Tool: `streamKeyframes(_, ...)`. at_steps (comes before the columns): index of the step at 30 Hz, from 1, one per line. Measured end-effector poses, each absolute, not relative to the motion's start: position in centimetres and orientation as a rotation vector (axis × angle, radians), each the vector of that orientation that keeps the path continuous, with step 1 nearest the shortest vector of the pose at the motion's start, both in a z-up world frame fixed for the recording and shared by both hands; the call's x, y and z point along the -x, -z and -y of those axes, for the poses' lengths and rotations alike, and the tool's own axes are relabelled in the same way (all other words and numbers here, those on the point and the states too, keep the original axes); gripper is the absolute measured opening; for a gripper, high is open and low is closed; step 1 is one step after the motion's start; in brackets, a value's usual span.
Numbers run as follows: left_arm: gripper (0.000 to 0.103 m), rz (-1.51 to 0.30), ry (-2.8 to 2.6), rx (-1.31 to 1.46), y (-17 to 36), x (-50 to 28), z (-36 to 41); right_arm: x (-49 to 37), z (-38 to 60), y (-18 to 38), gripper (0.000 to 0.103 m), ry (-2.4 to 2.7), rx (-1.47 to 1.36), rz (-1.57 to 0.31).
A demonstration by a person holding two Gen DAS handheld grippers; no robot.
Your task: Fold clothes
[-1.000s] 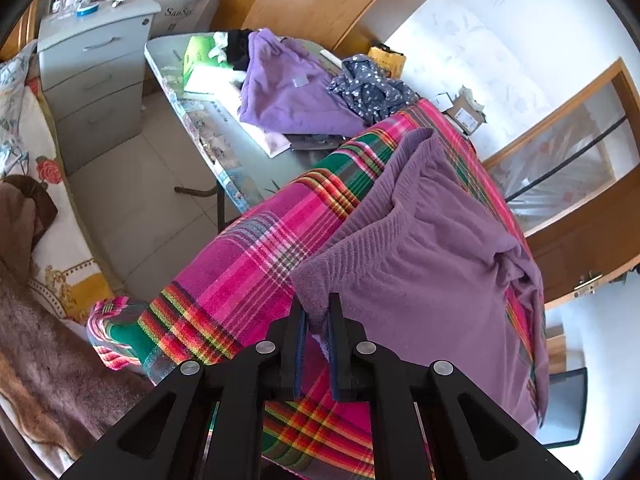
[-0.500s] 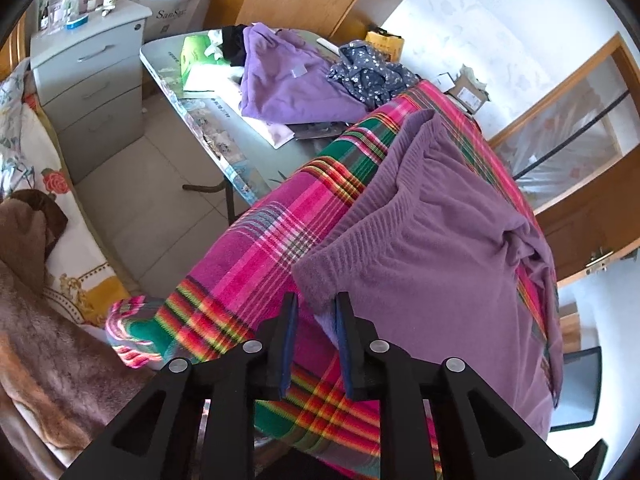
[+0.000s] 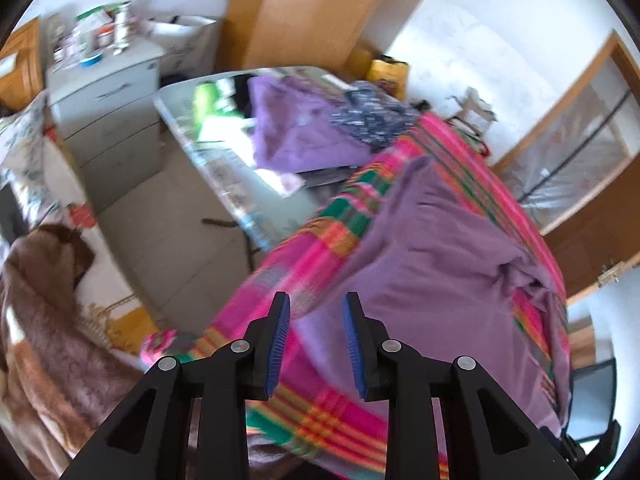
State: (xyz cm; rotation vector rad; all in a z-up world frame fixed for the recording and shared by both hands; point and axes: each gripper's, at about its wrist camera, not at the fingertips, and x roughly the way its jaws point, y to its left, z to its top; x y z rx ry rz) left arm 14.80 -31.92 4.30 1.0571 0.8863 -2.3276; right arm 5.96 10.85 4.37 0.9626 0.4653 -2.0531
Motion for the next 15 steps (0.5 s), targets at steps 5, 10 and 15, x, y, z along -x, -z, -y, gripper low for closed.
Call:
streamKeyframes(5,0.029,-0.731,2.444,-1.075,-7.2,-10.0,30.3,-4.2,-10.9,-5.8,0.020,2.103,-0.934,-0.524)
streamKeyframes(10,0.034,-0.607,2.493,-1.163,-9.2,-4.4,30.7,-1.9,-10.9,-8.7,0.020,2.144,-0.876,-0.576)
streamKeyframes(15,0.038,-0.607,2.522,-1.252,-9.5,0.3,32.0,2.2,-11.0,-12.0,0.021,2.190,-0.850,-0.471)
